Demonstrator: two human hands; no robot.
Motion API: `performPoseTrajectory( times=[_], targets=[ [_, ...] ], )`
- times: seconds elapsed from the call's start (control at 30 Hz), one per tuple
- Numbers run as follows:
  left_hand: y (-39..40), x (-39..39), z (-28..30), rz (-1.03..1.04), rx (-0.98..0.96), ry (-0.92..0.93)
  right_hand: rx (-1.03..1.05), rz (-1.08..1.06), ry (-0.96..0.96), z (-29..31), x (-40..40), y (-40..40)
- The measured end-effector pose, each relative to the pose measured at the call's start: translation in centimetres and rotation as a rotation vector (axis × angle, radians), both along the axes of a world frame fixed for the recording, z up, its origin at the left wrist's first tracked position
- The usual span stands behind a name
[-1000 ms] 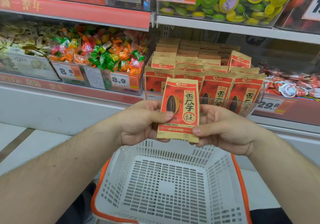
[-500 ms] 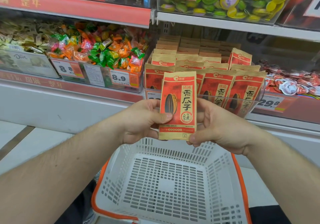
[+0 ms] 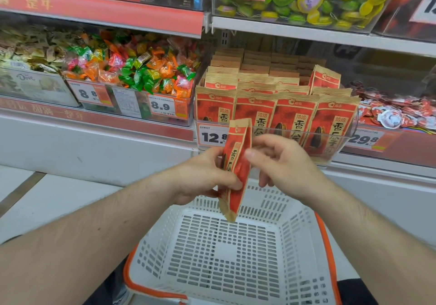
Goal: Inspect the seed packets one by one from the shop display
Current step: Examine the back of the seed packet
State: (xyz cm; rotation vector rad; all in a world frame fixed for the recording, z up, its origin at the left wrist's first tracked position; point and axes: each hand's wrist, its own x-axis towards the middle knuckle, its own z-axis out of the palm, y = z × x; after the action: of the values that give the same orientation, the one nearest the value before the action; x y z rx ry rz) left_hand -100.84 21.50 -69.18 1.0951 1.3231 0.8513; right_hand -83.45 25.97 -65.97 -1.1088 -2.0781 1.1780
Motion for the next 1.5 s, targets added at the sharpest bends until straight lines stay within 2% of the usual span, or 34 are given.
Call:
performPoseTrajectory(
  times=[0.07, 0.17, 0.3, 0.5, 0.9, 1.13, 1.23, 1.37, 1.5],
  targets=[
    [-0.1, 0.2, -0.3, -0.04, -0.006, -0.01, 0.063, -0.09, 0.024, -0.3, -0.4, 0.1],
    [0.0, 0.5, -0.4, -0.035, 0.004, -0.035, 0.097, -0.107, -0.004, -0.8, -0.8, 0.1],
    [0.4, 0.3, -0.1, 0.063, 0.066, -0.151, -0.104, -0.038, 0.16, -0.8, -1.2, -0.2],
    [0.2, 0.4, -0.2, -0.138, 0.122, -0.367, -0.24, 0.011, 0.293, -0.4, -1.4, -0.5],
    [0.6, 0.3, -0.5, -0.122, 0.12, -0.351, -0.237, 0.008, 0.279, -0.5, -1.3, -0.4],
    [0.6, 0.1, -0.5, 0.097, 0.069, -0.307, -0.095, 0.021, 0.106, -0.5, -1.2, -0.2],
    [0.8, 0.0, -0.3, 0.168, 0.072, -0.333, -0.076, 0.059, -0.071, -0.1, -0.6, -0.1],
    [0.9, 0.1, -0.3, 0.272, 0.072, -0.392, -0.126, 0.234, -0.424, 0.3, -0.2, -0.5],
    [0.9, 0.1, -0.2, 0.294, 0.063, -0.398, -0.12, 0.298, -0.501, 0.1, -0.2, -0.9]
  ],
)
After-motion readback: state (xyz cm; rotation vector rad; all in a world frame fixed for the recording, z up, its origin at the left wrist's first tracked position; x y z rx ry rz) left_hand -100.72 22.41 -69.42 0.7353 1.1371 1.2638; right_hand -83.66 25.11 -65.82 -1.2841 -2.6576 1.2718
